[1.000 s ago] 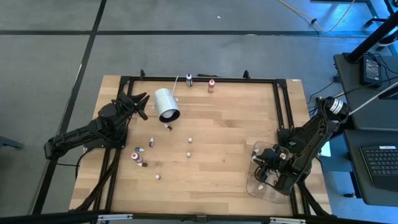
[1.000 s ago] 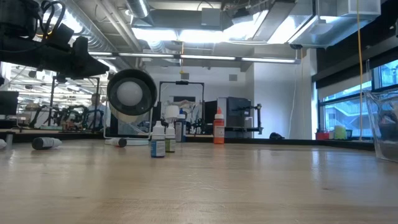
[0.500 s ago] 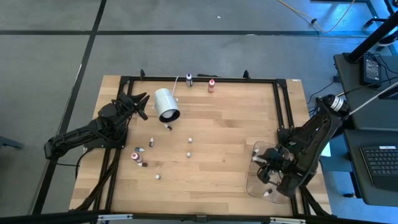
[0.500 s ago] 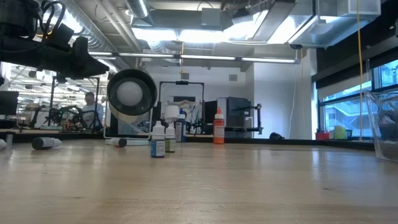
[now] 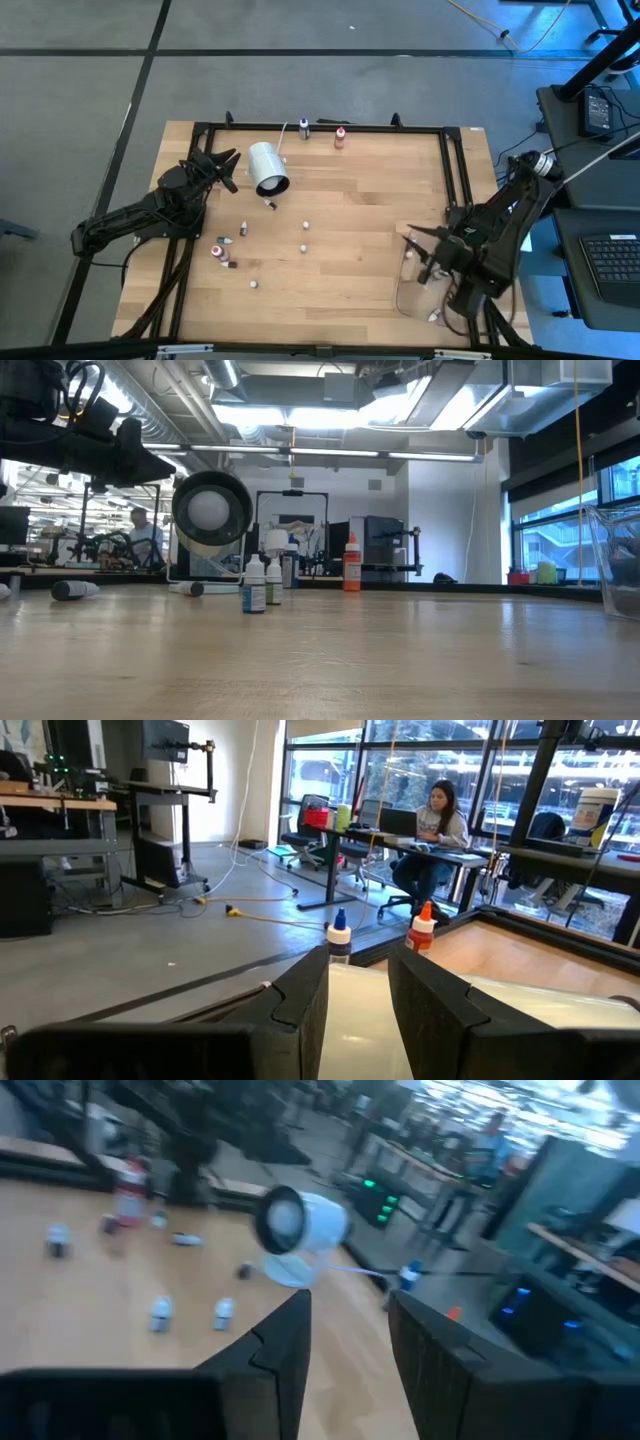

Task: Pick & Place food coloring
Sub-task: Put the large orange food coloring bottle into the transparent bin

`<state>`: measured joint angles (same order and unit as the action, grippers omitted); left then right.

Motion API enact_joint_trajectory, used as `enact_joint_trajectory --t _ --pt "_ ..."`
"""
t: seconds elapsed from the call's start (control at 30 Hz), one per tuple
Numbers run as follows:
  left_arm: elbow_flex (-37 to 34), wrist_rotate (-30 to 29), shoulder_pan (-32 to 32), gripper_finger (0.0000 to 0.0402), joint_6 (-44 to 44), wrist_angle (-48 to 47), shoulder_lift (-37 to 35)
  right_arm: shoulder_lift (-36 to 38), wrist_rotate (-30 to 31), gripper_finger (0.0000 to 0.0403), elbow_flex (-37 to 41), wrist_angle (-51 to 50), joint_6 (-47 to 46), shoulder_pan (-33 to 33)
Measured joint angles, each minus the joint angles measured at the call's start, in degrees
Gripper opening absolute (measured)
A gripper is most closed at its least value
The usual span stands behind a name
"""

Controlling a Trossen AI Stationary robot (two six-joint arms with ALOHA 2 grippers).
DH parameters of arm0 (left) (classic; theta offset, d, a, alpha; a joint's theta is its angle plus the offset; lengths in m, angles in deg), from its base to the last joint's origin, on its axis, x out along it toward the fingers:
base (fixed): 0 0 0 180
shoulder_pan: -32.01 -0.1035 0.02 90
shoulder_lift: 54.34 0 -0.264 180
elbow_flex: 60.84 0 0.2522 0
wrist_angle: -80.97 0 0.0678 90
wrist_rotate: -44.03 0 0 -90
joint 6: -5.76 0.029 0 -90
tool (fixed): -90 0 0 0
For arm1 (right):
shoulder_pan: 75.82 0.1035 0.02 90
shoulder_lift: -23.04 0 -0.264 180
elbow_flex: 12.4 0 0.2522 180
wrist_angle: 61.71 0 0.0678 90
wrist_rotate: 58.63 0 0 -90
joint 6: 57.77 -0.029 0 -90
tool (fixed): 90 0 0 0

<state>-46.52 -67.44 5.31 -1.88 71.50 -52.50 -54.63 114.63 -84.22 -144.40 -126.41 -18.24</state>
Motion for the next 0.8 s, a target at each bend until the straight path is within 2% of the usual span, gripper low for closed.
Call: enact_joint_trajectory --t 0.13,0.3,0.4,0.53,0.63,0.8 --pt "0.0 0.04 0.0 0.0104 -0.13 0.0 0.01 0.08 -1.76 0.0141 0.35 -1.31 1.24 -7.23" --pt "0.0 0.07 0.0 0.0104 -0.13 0.0 0.02 0.68 -11.91 0.0185 0.35 -0.56 3.45 -17.13" --pt "0.0 0.09 -0.01 0.0104 -0.13 0.13 0.01 0.66 -15.72 0.0228 0.35 4.46 11.2 -22.49" --pt "0.0 0.08 -0.01 0.0104 -0.13 0.17 0.02 0.66 -20.83 0.028 0.35 19.54 30.14 -29.42" --pt "0.0 0.07 0.0 0.0104 -0.13 0.2 0.02 0.61 -30.6 0.0309 0.35 33.61 46.32 -35.57" --pt "0.0 0.07 0.0 0.0104 -0.13 0.2 0.02 -1.14 -55.39 0.0327 0.35 53.98 69.71 -45.23"
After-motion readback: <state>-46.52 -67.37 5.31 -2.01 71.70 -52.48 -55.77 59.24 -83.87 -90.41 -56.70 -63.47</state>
